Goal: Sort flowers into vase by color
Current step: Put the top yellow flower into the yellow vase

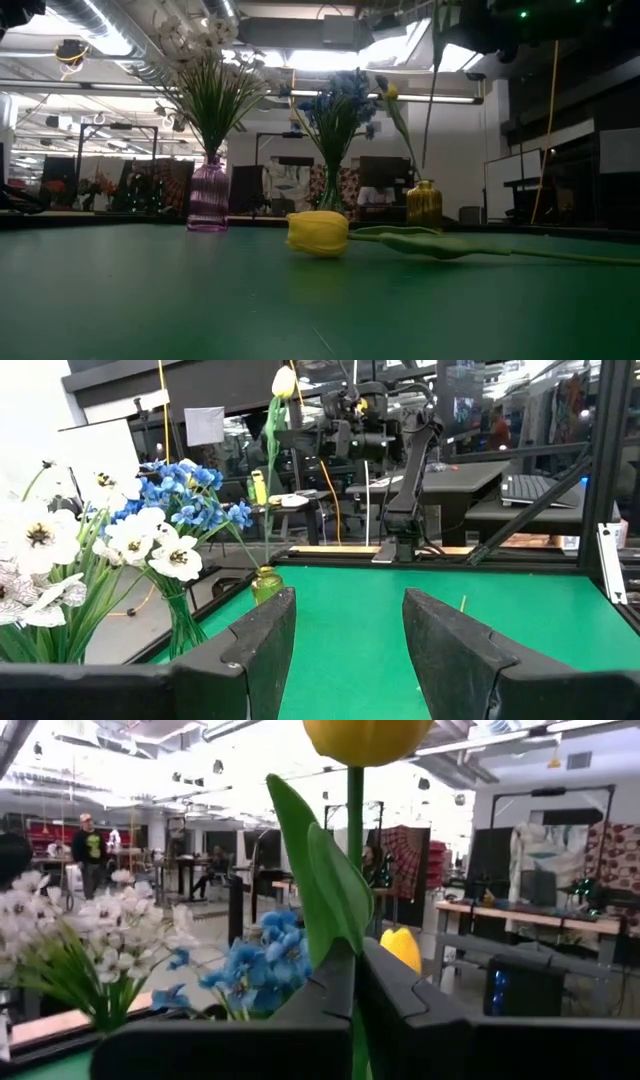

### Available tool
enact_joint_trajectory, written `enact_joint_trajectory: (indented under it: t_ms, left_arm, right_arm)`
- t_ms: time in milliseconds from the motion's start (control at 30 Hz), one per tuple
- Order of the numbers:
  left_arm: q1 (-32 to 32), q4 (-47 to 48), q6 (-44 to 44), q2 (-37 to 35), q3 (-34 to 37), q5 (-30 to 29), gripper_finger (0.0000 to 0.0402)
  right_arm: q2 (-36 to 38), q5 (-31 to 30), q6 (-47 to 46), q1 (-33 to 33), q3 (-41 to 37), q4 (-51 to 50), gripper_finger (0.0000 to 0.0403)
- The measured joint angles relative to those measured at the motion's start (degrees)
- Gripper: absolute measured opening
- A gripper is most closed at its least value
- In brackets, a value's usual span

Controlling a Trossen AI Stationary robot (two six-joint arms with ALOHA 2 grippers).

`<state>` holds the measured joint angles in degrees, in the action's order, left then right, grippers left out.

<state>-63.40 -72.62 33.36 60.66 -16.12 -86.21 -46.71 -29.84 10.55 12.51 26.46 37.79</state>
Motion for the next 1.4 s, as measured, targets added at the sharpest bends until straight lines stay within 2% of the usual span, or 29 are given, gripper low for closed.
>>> enact_joint_trajectory:
  t_ms: [200,433,633,800,1200,1400]
  left_arm:
    - [0.00,0.02,0.00,0.00,-0.01,0.00,0.0182]
    - [0.00,0.02,-0.26,0.00,0.00,0.00,0.0182]
    - [0.00,0.02,-0.30,0.00,0.00,0.00,0.0182]
    - [0.00,0.00,-0.31,0.00,0.00,0.00,0.0182]
    - [-0.01,0.00,-0.22,0.00,0.00,-0.04,0.0182]
    - [0.00,0.00,-0.07,0.00,0.00,-0.09,0.0182]
  right_arm:
    - [-1.68,0.51,-1.70,-0.07,0.00,-1.86,0.0007]
    - [-2.37,-2.50,-1.76,-0.09,0.00,-5.84,0.0007]
    - [-2.14,1.16,-2.63,-0.09,0.00,-1.27,0.0007]
    - [-1.69,-0.95,-1.23,0.40,0.00,-1.52,0.0007]
    - [-1.93,5.17,-3.09,6.40,0.00,-1.45,0.0007]
    - [-1.81,7.43,-3.02,6.64,0.00,1.46,0.0007]
